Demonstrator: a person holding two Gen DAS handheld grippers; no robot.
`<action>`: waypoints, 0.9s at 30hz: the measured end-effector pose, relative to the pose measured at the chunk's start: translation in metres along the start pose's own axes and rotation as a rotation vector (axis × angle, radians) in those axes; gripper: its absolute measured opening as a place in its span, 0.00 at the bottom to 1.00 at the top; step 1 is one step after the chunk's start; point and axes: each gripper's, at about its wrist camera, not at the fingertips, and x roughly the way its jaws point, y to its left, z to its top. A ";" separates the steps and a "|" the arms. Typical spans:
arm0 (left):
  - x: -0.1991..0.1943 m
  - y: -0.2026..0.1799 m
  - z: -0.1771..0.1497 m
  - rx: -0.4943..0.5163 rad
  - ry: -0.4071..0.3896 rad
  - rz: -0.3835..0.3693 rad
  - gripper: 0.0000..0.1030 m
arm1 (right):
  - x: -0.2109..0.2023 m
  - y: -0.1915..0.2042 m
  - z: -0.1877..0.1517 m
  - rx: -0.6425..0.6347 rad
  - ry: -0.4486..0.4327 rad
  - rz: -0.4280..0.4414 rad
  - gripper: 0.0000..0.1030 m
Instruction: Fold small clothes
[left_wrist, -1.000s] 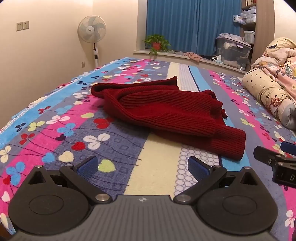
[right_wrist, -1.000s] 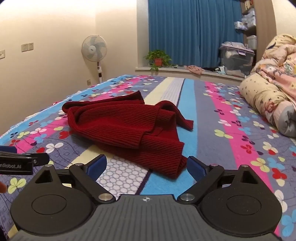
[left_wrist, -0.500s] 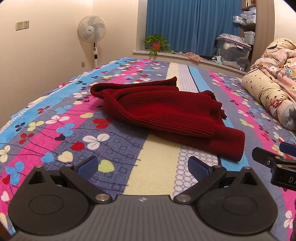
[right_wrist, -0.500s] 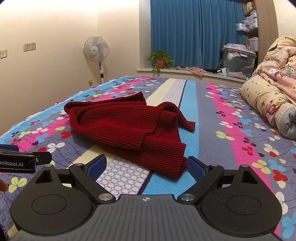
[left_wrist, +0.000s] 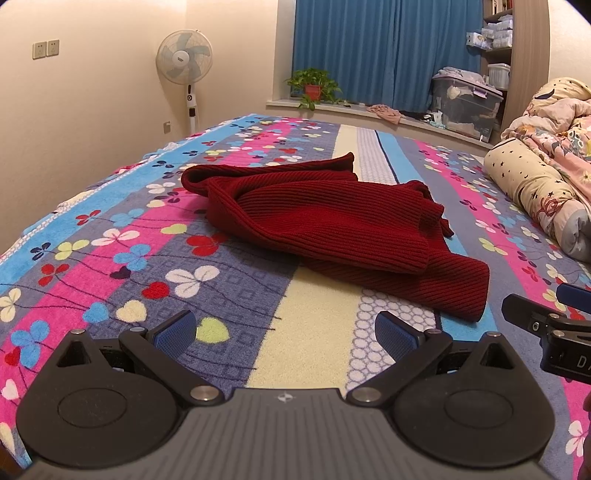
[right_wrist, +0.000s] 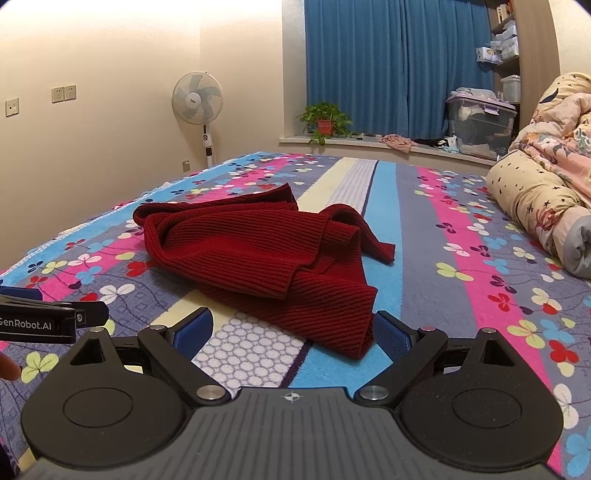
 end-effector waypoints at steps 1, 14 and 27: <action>0.000 0.000 0.000 -0.001 0.000 0.001 1.00 | 0.000 0.001 0.000 -0.003 -0.002 0.000 0.91; -0.001 0.005 -0.002 -0.005 -0.001 0.004 1.00 | 0.000 0.005 -0.001 -0.026 -0.012 -0.011 0.87; 0.009 0.009 -0.003 -0.005 0.048 0.016 1.00 | -0.001 0.000 0.010 0.007 -0.060 -0.006 0.85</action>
